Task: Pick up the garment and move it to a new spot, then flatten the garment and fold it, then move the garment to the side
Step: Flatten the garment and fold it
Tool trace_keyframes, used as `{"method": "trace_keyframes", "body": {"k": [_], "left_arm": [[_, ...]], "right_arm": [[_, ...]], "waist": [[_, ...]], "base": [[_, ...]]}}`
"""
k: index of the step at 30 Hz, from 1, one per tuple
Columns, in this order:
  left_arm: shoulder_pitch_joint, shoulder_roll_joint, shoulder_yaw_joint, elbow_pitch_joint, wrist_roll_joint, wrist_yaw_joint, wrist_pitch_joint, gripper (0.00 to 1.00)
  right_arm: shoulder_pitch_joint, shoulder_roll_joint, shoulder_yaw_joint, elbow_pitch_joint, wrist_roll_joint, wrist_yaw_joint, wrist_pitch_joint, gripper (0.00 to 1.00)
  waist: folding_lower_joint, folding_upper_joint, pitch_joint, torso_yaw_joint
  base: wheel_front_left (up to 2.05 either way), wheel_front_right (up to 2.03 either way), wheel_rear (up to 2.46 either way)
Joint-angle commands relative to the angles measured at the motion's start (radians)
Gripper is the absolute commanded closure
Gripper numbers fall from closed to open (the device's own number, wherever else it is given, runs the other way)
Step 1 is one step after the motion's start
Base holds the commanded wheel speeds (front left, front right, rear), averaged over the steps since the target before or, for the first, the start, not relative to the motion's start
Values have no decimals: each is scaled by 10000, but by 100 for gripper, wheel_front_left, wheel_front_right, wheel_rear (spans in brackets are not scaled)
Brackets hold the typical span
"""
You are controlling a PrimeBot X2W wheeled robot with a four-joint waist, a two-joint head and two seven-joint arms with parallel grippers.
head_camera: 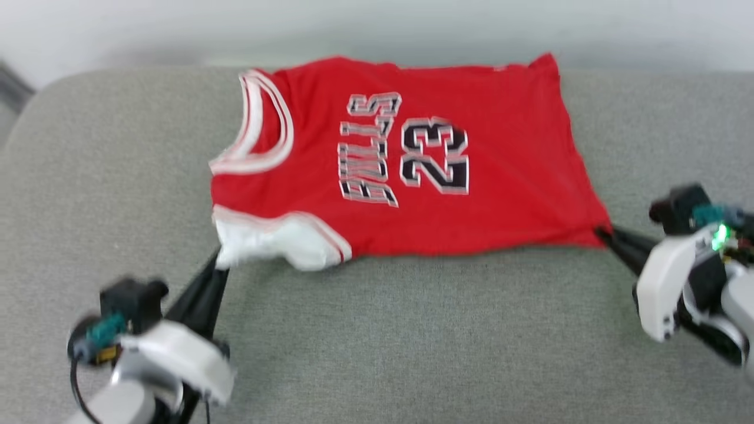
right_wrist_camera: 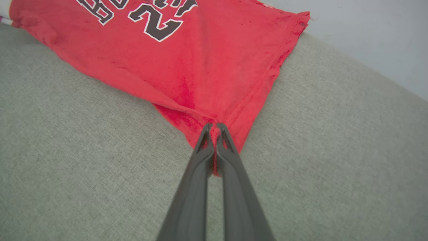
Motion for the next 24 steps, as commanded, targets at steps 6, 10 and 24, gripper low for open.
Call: {"method": "trace_keyframes", "body": {"k": [6, 10, 24], "left_arm": [[1981, 243, -84, -371, -614, 384, -71, 100], [3049, 235, -170, -566, -1020, 557, -93, 100], [5535, 35, -446, -743, -1930, 967, -94, 100]], "right_arm": [[1843, -226, -477, -278, 234, -7, -34, 100], [2846, -347, -701, -505, 119, -7, -6, 100], [6429, -658, -2304, -1742, -124, -7, 528, 100]], "waist": [[2, 0, -1010, 63], [2, 0, -1421, 56], [2, 0, -2343, 46]], "base": [[0, 0, 0], [0, 0, 0], [0, 0, 0]]}}
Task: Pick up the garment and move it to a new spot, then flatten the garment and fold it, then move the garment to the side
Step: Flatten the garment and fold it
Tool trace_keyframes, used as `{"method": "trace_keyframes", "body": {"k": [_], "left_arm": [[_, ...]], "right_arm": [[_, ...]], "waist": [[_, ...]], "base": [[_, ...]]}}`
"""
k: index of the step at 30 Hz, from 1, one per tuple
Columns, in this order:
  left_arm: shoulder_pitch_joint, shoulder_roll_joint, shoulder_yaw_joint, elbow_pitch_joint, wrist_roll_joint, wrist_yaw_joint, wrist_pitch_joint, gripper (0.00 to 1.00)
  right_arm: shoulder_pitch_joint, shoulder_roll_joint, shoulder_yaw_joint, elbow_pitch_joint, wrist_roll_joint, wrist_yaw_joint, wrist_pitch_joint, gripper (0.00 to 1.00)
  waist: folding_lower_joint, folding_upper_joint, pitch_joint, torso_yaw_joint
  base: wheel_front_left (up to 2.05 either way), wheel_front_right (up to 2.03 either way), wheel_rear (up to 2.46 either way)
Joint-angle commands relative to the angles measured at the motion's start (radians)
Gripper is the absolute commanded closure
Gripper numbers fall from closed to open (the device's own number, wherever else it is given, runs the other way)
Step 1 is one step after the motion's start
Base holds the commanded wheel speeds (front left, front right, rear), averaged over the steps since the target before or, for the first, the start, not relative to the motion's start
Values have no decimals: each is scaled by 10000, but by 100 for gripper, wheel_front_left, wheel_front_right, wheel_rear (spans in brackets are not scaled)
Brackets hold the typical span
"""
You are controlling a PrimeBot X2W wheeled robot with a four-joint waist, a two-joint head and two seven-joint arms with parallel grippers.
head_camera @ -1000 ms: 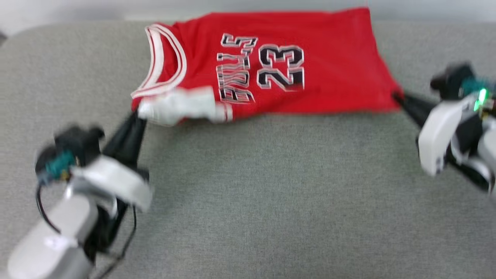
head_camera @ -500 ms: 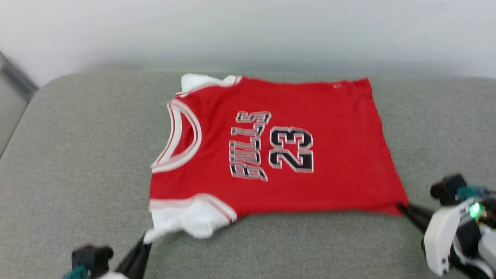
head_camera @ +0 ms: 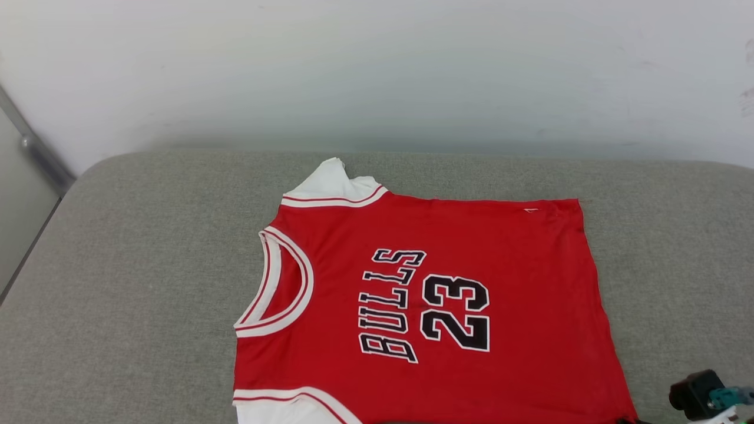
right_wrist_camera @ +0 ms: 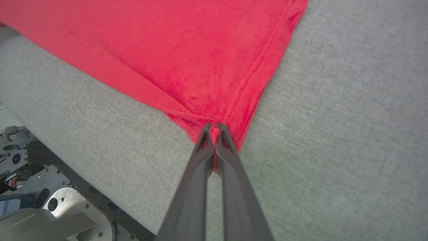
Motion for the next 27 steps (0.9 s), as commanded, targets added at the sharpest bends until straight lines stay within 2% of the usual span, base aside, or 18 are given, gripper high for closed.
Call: {"method": "trace_keyframes", "body": {"k": [1, 4, 10, 17, 27], "left_arm": [[217, 60, 20, -28, 79, 85, -46, 100], [210, 178, 33, -135, 263, 43, -87, 100], [-996, 498, 85, -102, 1142, -135, -47, 100], [-3062, 537, -47, 63, 1879, -667, 598, 100], [-5957, 391, -116, 1381, 2598, -1771, 1239, 100]], "right_arm": [[328, -73, -270, -116, -144, -7, 91, 100], [691, -1, -697, -342, -307, -7, 305, 100], [794, 372, -1533, -771, -592, -7, 761, 100], [289, 528, -2536, -1231, -844, -7, 1037, 100], [-683, 719, -3132, -1651, -976, -7, 1618, 100]], "waist": [[2, 0, -18, -6], [2, 0, -9, 17], [2, 0, 111, 151], [2, 0, 696, 88], [2, 0, 1795, -171]], "base": [[0, 0, 0], [0, 0, 0], [0, 0, 0], [0, 0, 0], [0, 0, 0]]}}
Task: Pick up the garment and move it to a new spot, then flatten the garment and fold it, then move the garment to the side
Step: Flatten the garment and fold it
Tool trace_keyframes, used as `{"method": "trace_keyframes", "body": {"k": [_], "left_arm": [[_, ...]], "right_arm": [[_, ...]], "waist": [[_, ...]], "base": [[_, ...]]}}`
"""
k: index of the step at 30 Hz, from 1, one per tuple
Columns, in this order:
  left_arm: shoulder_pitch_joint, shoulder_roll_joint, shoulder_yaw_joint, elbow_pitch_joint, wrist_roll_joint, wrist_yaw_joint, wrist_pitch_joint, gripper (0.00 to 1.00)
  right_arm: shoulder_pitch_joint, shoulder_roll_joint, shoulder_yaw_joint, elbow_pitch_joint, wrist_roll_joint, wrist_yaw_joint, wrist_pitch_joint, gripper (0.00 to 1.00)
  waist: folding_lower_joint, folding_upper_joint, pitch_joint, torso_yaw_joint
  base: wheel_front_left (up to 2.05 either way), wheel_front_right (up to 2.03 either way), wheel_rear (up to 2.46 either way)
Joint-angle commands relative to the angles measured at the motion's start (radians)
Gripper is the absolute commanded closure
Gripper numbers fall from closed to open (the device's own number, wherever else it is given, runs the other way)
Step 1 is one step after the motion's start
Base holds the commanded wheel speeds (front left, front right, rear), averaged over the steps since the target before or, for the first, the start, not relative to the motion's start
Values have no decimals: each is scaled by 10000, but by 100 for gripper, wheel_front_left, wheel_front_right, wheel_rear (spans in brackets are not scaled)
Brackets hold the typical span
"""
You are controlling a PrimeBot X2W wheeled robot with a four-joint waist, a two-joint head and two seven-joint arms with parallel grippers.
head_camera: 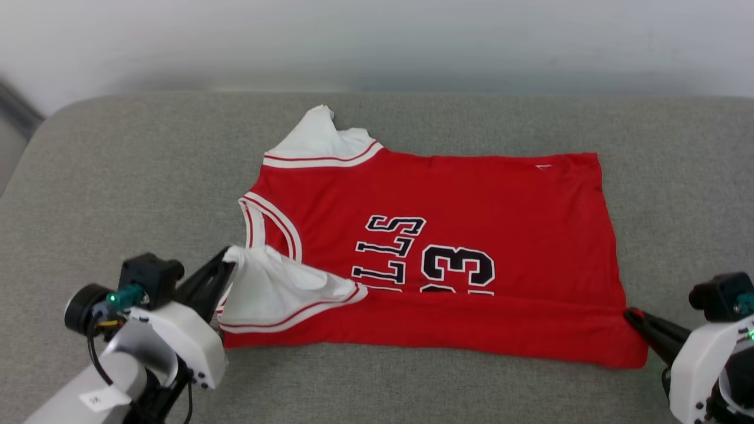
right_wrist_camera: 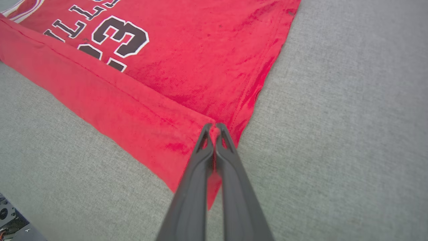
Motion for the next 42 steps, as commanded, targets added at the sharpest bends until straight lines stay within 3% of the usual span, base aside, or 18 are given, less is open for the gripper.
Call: {"method": "trace_keyframes", "body": {"k": [1, 14, 26, 27, 28, 29, 35, 42], "left_arm": [[-492, -92, 2, 296, 99, -156, 63, 100], [-2246, -872, -202, 3015, 225, -1033, 50, 100], [-2836, -1877, -603, 5373, 77, -1690, 0, 100], [-2867, -1939, -599, 5526, 33, -1731, -59, 62], [-2904, -1962, -624, 5667, 44, -1762, -98, 0], [-2951, -1980, -647, 5760, 66, -1786, -120, 0], [-3269, -1675, -723, 5845, 170, -1938, -52, 0], [-3768, -921, -895, 5096, 261, -2020, 984, 0]], "right_arm": [[-322, 94, -77, 2, 14, -7, 104, 100], [-1927, 388, 270, 762, -115, -7, 274, 100], [-2499, 580, 990, 1553, 122, -7, 180, 100], [-2508, 584, 993, 1587, 175, -7, 127, 94], [-2515, 584, 1010, 1604, 201, -7, 115, 58], [-2528, 567, 1034, 1604, 184, -7, 62, 0], [-2258, 386, 945, 1335, 234, -7, -274, 0], [-1857, 277, 611, 1005, 121, -6, -348, 0]], "waist": [[-2, -1, 375, -126], [-2, -1, 1728, -227], [-2, -1, 1854, -261], [-2, -1, 1783, -262], [-2, -1, 1688, -262], [-2, -1, 1582, -263], [-2, -1, 829, -160], [-2, -1, 133, -18]], "base": [[0, 0, 0], [0, 0, 0], [0, 0, 0], [0, 0, 0], [0, 0, 0], [0, 0, 0], [0, 0, 0], [0, 0, 0]]}}
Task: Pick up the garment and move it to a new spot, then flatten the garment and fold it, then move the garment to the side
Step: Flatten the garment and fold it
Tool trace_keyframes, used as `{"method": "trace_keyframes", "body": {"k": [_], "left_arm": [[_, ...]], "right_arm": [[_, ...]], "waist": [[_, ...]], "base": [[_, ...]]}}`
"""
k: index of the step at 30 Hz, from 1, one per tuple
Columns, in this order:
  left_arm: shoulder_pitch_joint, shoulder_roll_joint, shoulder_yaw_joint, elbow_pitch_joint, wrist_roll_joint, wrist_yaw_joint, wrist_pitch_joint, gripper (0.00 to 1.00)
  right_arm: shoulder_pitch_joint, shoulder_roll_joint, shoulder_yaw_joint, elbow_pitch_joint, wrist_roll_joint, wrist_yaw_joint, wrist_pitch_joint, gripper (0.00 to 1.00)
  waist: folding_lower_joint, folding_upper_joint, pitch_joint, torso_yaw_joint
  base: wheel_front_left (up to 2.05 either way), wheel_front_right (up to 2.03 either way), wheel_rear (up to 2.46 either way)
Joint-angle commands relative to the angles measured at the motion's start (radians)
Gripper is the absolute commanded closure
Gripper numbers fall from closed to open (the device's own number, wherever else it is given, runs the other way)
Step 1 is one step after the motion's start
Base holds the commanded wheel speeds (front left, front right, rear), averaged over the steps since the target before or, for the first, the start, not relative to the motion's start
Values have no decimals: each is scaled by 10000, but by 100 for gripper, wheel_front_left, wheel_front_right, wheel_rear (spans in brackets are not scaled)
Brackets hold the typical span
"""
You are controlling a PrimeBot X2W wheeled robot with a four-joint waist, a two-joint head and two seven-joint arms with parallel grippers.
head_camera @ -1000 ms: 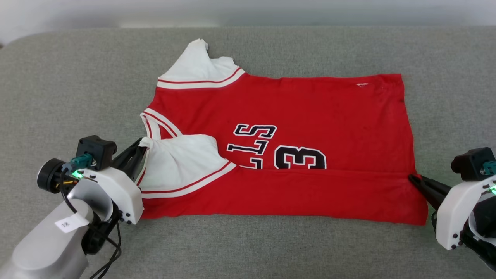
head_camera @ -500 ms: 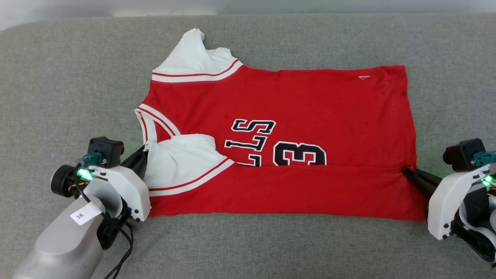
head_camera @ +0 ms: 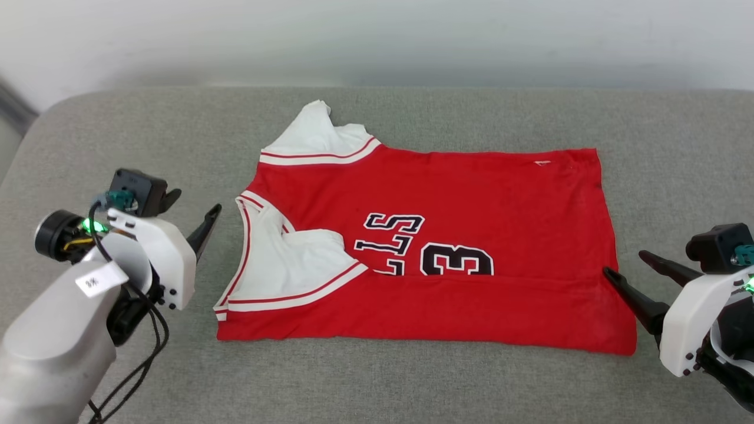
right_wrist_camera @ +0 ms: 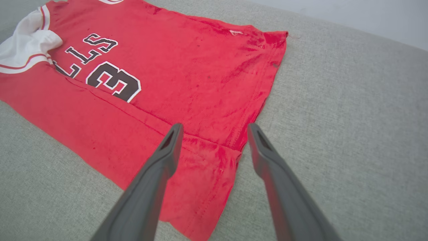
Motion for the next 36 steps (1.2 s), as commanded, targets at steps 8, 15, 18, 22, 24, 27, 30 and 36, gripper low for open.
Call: {"method": "trace_keyframes", "body": {"k": [8, 15, 18, 22, 24, 27, 30, 36], "left_arm": [[-573, 569, -270, -1196, -1166, -145, 3574, 0], [-794, 824, -614, -1910, -2781, 99, 7706, 0], [-758, 811, -672, -1968, -3159, 286, 8512, 0], [-678, 803, -826, -1827, -3417, 484, 9294, 0], [-565, 737, -922, -1675, -3480, 558, 9537, 0], [-380, 681, -1053, -1406, -3524, 597, 9700, 0], [-150, 549, -1241, -1084, -3505, 511, 9768, 0], [259, 212, -1569, -612, -3428, 287, 9557, 89]], "right_arm": [[469, 175, -395, -365, -249, -4, 254, 0], [533, 442, -551, -821, -534, -4, 738, 0], [463, 494, -536, -948, -571, -4, 923, 0], [282, 575, -489, -1017, -606, -4, 1118, 0], [185, 608, -436, -1011, -588, -4, 1181, 0], [30, 662, -333, -986, -558, -4, 1232, 0], [-109, 704, -222, -904, -495, -4, 1239, 0], [-464, 590, -104, -742, -387, -4, 1172, 0]], "waist": [[1, 0, -518, 153], [1, 0, -318, -42], [1, 0, -159, -170], [1, 0, 99, -365], [1, 0, 219, -457], [1, 0, 391, -621], [1, 0, 517, -717], [1, 0, 565, -748]], "base": [[0, 0, 0], [0, 0, 0], [0, 0, 0], [0, 0, 0], [0, 0, 0], [0, 0, 0], [0, 0, 0], [0, 0, 0]]}}
